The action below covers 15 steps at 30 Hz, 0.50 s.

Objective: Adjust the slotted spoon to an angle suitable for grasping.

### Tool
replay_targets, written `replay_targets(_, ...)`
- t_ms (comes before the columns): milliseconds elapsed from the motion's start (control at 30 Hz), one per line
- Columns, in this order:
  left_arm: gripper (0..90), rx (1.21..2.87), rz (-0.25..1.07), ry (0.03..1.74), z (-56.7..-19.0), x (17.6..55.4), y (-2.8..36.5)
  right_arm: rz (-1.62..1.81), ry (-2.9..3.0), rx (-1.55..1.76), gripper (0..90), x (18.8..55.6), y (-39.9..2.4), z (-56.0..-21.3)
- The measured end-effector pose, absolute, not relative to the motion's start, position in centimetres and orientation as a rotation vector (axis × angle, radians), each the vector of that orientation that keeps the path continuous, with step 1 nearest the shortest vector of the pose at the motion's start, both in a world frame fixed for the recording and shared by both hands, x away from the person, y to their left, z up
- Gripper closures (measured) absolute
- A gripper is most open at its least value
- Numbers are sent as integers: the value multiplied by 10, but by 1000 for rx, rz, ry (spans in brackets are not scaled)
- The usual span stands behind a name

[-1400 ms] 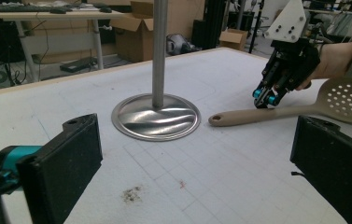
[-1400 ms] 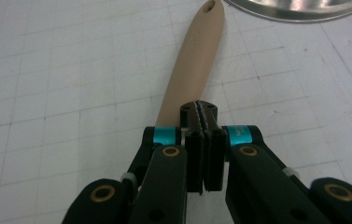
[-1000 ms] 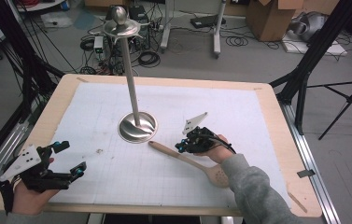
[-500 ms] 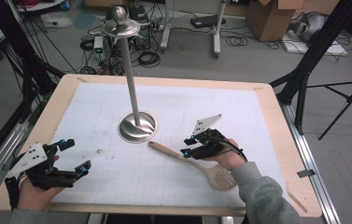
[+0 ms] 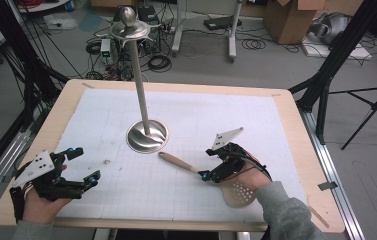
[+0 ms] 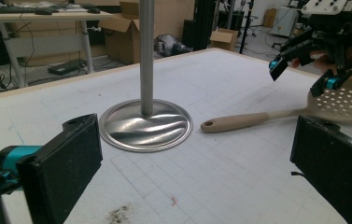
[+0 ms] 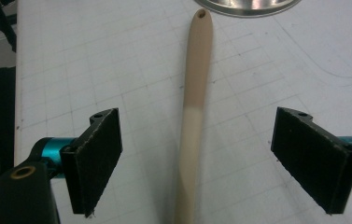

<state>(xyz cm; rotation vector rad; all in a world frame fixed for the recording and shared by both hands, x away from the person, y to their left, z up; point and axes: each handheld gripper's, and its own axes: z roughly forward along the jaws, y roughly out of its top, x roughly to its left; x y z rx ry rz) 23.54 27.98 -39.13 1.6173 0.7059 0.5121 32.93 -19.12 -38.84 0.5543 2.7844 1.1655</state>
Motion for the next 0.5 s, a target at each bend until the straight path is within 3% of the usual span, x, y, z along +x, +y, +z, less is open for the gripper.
replay_targets(500,25,1625,501,698,-392,240,275,1120,2805,567,157,323,-208,-391)
